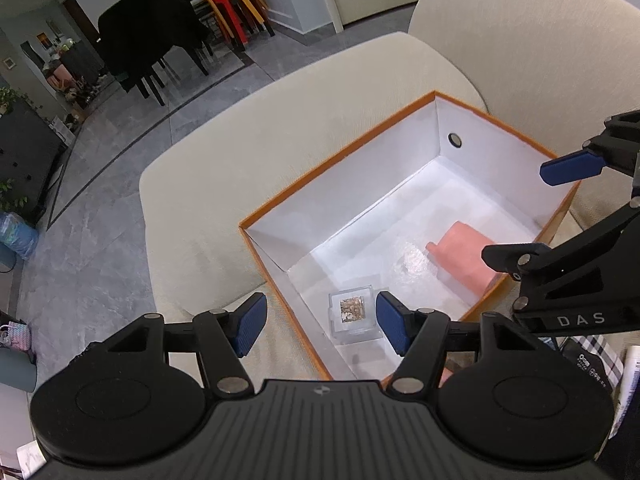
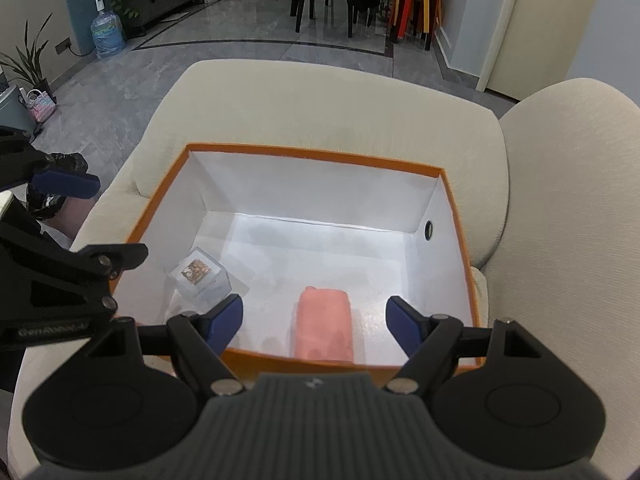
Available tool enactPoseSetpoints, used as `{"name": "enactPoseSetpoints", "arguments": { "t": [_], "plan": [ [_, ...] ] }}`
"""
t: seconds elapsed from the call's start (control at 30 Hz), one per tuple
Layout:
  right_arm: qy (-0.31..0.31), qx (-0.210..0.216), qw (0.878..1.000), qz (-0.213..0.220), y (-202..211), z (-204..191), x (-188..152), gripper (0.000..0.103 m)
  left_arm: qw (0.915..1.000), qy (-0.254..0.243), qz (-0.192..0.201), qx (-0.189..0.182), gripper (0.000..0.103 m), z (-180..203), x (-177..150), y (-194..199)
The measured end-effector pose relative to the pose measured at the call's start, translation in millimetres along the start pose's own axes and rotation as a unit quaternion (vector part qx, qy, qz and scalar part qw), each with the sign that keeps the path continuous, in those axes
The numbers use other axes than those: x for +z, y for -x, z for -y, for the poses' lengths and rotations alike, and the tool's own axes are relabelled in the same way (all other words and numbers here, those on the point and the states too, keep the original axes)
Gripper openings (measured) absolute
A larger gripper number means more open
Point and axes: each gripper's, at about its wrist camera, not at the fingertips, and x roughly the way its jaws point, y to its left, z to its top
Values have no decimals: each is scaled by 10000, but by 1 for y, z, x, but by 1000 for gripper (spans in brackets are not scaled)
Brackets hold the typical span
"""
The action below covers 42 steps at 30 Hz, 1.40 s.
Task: Organize rigid objects
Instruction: 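Open both tools to release the tape roll and cube box, withdraw, then grasp the yellow tape measure with the right tool while the left grasps the white card box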
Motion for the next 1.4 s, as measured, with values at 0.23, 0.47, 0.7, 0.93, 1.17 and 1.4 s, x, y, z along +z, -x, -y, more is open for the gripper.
{"name": "enactPoseSetpoints", "arguments": {
  "t": [0.23,0.47,0.7,0.93,1.17,1.4],
  "plan": [
    [-34,-30,9999,141,25,5,-10,78,9998,43,192,1,74,-1,-7,25],
    [-67,-95,9997,225,48,16,-28,78,9989,212,407,-123,76,3,-26,42],
    [-136,-114,9997,194,61,29,-57,79,9967,517,544,-293,77,8,-60,48],
    [-363,-128,9993,-25,53,47,-96,79,9922,997,490,-566,78,21,-112,41],
    [-649,-192,9971,-351,31,67,-137,79,9849,1498,402,-773,78,41,-157,37],
    [-726,-410,9951,-535,13,80,-165,79,9805,1783,256,-781,79,74,-196,24]
  ]
}}
